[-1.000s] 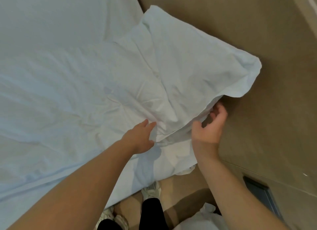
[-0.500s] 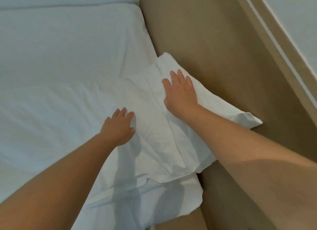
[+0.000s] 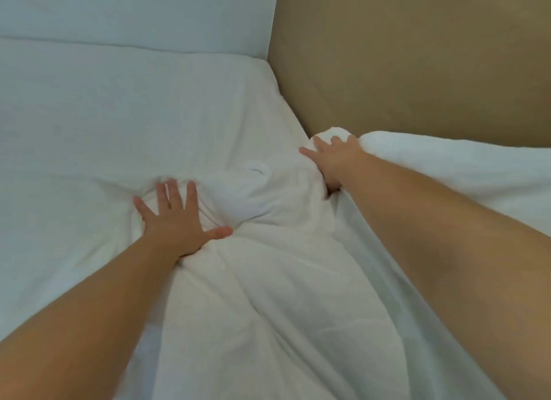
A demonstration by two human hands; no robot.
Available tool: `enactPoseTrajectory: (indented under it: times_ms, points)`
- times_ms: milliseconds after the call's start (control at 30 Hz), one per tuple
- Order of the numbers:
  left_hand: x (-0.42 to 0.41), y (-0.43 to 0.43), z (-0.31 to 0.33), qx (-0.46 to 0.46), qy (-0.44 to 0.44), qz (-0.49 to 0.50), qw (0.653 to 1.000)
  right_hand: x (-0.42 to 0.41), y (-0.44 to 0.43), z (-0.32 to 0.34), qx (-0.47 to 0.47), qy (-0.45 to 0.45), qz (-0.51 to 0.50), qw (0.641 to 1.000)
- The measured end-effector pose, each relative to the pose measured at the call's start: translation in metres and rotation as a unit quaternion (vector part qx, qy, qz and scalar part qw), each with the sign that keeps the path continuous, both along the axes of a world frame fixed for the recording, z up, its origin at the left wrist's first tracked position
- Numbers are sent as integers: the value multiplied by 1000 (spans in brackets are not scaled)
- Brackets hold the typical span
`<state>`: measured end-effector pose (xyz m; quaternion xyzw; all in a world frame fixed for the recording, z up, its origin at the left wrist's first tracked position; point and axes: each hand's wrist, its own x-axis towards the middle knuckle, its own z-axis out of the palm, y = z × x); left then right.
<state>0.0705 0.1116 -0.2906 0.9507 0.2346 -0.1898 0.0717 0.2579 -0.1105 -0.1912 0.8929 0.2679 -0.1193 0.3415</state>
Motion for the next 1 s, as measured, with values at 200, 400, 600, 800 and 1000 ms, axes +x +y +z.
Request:
enactPoseTrajectory:
  times_ms: [200, 400, 600, 800, 1000]
  points:
    - [5, 9, 3, 84, -90, -31, 992, -21, 7, -22, 13, -62, -5, 998]
    - [29, 50, 71, 118, -363, -54, 923, -2, -2, 110, 1, -249, 72, 966]
    - [30, 25, 64, 67, -230, 85, 967, 2, -14, 98, -79, -297, 25, 951]
    - [0, -7, 20, 4, -131, 22, 991, -17, -40, 68, 39, -252, 43, 966]
    - [-4, -65, 49, -68, -194, -150, 967, -8, -33, 109, 200, -209, -147, 946]
